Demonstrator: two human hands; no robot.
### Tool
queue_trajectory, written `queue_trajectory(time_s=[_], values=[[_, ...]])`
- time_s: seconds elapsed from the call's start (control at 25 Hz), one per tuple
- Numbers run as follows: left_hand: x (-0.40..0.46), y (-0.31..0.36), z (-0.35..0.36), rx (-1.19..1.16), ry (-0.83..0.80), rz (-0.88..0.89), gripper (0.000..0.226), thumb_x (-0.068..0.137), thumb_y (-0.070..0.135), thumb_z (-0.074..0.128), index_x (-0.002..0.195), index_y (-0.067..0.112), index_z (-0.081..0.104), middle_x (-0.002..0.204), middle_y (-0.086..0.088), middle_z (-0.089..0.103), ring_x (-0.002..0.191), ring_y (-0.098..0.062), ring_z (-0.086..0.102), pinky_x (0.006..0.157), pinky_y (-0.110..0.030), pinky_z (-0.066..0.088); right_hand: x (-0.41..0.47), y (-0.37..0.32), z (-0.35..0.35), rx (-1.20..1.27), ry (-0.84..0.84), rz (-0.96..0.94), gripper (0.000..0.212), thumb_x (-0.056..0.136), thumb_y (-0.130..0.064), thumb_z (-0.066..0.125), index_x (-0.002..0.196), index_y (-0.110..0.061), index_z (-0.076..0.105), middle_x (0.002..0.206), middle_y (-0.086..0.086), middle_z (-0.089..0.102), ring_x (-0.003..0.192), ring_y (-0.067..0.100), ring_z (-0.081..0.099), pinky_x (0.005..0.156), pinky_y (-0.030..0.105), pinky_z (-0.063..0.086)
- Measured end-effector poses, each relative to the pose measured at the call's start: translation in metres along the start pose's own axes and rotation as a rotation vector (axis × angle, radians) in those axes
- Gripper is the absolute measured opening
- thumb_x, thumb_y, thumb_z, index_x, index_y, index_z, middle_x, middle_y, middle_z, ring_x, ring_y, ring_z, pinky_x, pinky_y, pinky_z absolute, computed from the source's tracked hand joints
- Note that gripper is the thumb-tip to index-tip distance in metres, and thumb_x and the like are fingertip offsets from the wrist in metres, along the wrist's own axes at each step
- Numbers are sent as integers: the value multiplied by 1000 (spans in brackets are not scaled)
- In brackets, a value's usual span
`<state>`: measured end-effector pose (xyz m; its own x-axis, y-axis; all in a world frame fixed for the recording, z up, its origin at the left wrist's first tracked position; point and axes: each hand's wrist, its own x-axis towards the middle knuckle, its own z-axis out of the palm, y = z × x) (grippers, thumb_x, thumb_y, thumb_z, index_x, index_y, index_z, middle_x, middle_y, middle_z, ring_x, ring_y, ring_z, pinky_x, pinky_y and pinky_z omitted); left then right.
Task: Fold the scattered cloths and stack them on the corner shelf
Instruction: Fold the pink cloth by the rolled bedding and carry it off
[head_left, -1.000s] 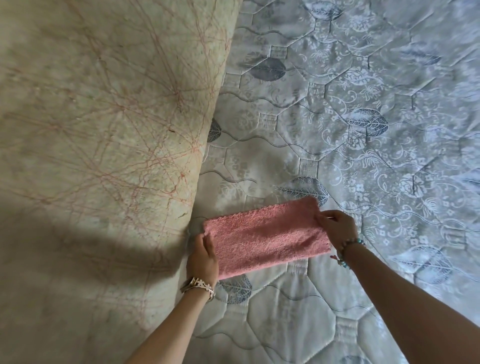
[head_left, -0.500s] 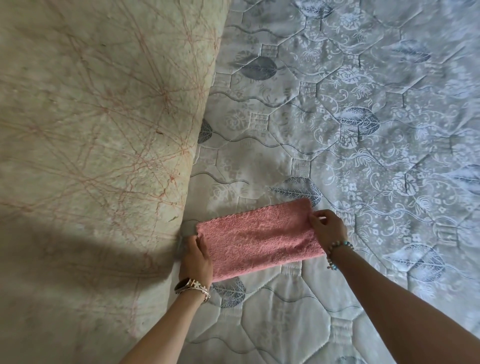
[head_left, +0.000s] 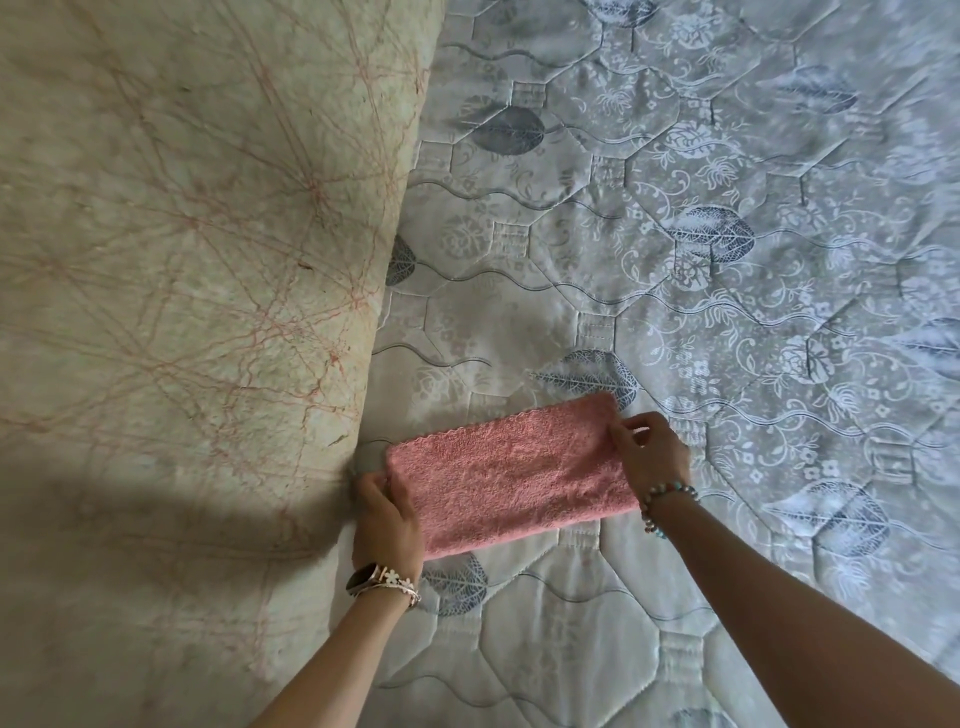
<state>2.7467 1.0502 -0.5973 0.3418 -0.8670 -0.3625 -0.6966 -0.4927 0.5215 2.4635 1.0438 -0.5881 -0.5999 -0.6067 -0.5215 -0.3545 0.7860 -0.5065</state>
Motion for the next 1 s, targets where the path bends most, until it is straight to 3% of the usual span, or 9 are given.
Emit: queue_trajectory(time_s=[0.08,0.16,0.28,0.36,0.56,0.72,0.84,0.92,1.0], values=[[-5,8,-5,111,71,123,31,97,26,48,117,2,47,86,-13,63,68,-30,62,49,-34,49,-12,-4,4,-147,127,-252,21,93,-26,59,103,-8,61,112,15,59,97,28,58,79,38,52],[-15,11,3,304,144,360,35,95,24,50,124,5,53,110,-20,62,96,-35,59,71,-42,52,-26,-3,18,-334,194,-575,25,92,-20,57,113,-7,60,124,16,55,111,30,56,89,44,54],[-23,18,32,404,4,694,53,92,35,42,140,13,45,144,-11,48,129,-29,42,105,-48,34,-40,5,52,-524,-17,-827,46,100,-27,36,143,-13,41,153,8,37,143,29,32,115,50,30],[-15,19,50,474,-128,782,60,93,40,39,146,12,37,153,-8,38,141,-27,30,113,-49,23,-41,9,70,-606,-95,-879,51,103,-37,21,149,-19,31,156,3,30,146,25,23,119,50,18],[14,1,51,629,-149,784,67,97,55,20,151,17,29,159,-4,24,147,-25,15,119,-47,9,-22,26,73,-744,-126,-849,58,100,-51,18,152,-26,23,158,-3,26,147,21,23,117,48,16],[20,-10,39,649,-144,742,74,92,60,28,151,17,26,159,-8,22,147,-28,18,119,-50,15,-11,30,53,-738,-71,-721,58,99,-53,14,151,-29,25,157,-5,25,146,19,25,117,47,17],[19,-23,28,624,-123,630,79,91,63,24,151,12,25,158,-12,23,147,-28,19,117,-50,20,-9,31,45,-702,-23,-646,61,99,-53,11,151,-25,26,158,-3,24,147,15,16,118,45,8],[17,-26,18,621,-118,572,79,93,62,21,150,8,25,158,-13,23,146,-26,18,118,-47,17,-13,28,44,-633,20,-601,61,100,-49,21,153,-19,23,160,2,20,148,19,15,120,42,4],[9,-21,17,599,-112,597,74,96,56,19,150,6,27,158,-12,23,146,-25,18,119,-44,12,-19,20,44,-458,60,-450,62,99,-38,40,152,-11,24,158,10,27,145,29,26,120,44,16]])
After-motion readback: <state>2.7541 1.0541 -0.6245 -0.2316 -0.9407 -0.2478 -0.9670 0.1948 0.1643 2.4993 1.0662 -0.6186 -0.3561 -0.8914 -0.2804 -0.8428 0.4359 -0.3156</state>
